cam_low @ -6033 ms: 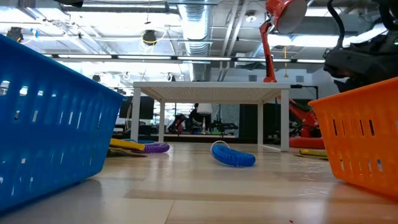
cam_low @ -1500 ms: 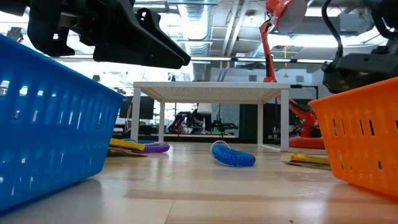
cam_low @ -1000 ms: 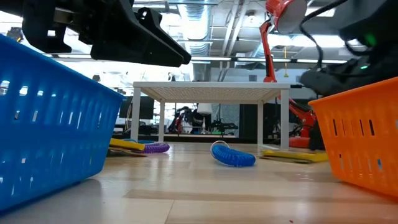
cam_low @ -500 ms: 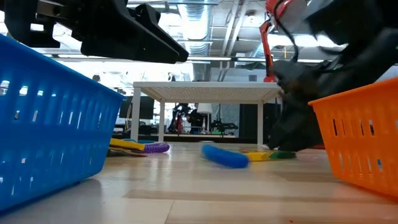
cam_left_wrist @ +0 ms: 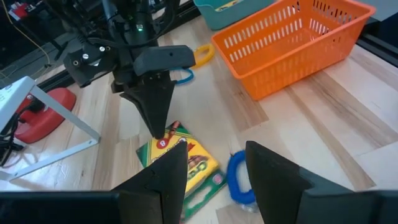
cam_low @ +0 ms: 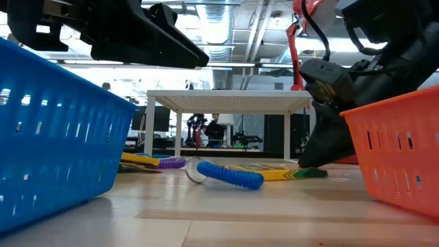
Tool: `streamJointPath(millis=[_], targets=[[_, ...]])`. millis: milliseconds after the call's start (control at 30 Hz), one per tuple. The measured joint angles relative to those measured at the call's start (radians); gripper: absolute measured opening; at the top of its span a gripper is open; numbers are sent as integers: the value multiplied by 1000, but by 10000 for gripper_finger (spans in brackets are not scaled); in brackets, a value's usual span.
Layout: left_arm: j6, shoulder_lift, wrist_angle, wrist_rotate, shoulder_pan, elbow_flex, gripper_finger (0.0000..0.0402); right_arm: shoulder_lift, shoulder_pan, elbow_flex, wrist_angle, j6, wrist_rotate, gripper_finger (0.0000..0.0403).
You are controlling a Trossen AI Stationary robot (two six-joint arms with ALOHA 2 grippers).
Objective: Pick & Place Office Desk Supplies
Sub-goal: Put the yellow crayon box into the green bin
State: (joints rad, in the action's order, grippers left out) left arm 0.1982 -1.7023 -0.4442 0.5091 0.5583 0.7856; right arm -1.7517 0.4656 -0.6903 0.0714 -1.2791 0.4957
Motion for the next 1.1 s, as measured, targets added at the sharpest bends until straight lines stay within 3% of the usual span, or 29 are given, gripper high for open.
streamJointPath(millis=[367,633,833,1100], targets=[[-1,0,2,4,3,0,154,-6,20,-5,84,86,17,1],[-5,0,4,3,3,0,154,22,67,-79,55,162,120,0],[-20,0,23,2,3,-3,154,111,105,-103,-48,186,227,0],[-76,0,27,58,-15,-3,154,173,160,-103,-66,218,320,0]])
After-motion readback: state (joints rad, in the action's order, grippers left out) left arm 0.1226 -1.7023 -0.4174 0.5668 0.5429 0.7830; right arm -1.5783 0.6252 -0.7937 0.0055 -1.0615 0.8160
